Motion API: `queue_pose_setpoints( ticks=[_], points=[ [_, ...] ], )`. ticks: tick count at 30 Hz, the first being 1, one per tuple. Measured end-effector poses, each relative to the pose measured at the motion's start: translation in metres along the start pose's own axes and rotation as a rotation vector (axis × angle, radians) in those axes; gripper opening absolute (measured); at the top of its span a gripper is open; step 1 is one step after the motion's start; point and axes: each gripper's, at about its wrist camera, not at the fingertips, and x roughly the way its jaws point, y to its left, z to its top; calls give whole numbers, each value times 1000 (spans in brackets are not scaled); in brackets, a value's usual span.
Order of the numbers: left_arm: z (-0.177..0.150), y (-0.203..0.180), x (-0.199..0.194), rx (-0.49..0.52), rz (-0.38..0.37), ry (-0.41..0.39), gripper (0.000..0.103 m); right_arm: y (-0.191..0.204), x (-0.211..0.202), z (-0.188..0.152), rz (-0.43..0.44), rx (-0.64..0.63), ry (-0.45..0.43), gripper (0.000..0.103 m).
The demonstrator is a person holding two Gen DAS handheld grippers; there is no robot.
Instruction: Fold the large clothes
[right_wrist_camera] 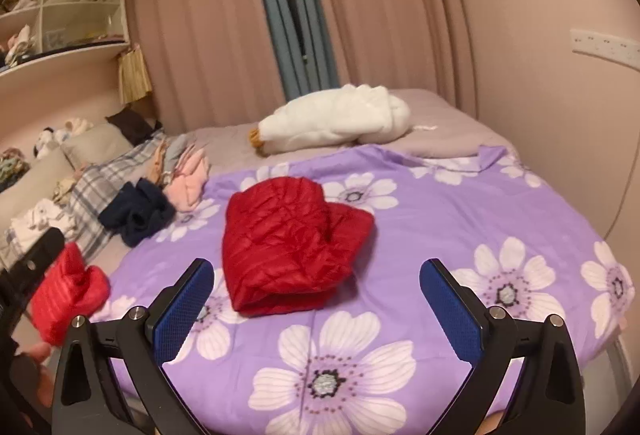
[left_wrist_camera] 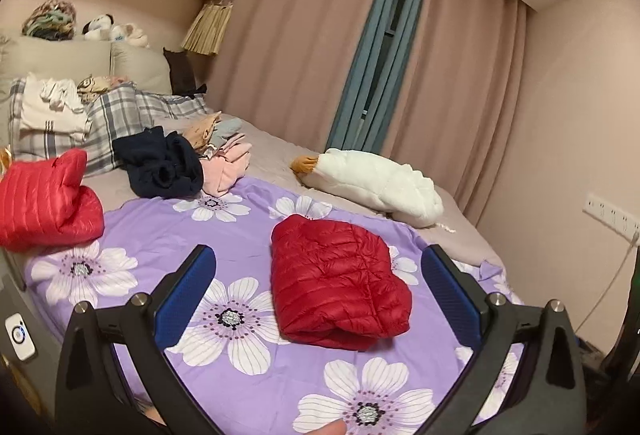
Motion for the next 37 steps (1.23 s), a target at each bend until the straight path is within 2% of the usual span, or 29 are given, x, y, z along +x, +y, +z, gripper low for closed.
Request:
queue_pose_setpoints(
  ticks=[6,10,13,17,22,29,34,37],
  points=[
    [9,-7,2,33,36,25,103,12,-10,6,23,-43,-15,102],
    [-1,-18,11,108,51,90,103,13,-15,8,32,-20,-37,102],
    [-12,-22,10,137,49,98,103,12,-13,2,37,-5,-23,102],
    [-13,-23,4,144,36,86,103,12,-11,-4,25,-9,-12,102],
    [-8,-19,-3,99,22,55,103,10,-21,-4,24,-1,-47,102],
    [-4,-21,-10,82,38,34,103,4,-24,-3,13,20,-52,102],
    [-5,-26,-12,101,15,34,103,5,-28,-4,13,9,-55,102],
    [-7,-31,-17,137,5,9,103,5,-29,-4,21,11,-55,102]
  ],
)
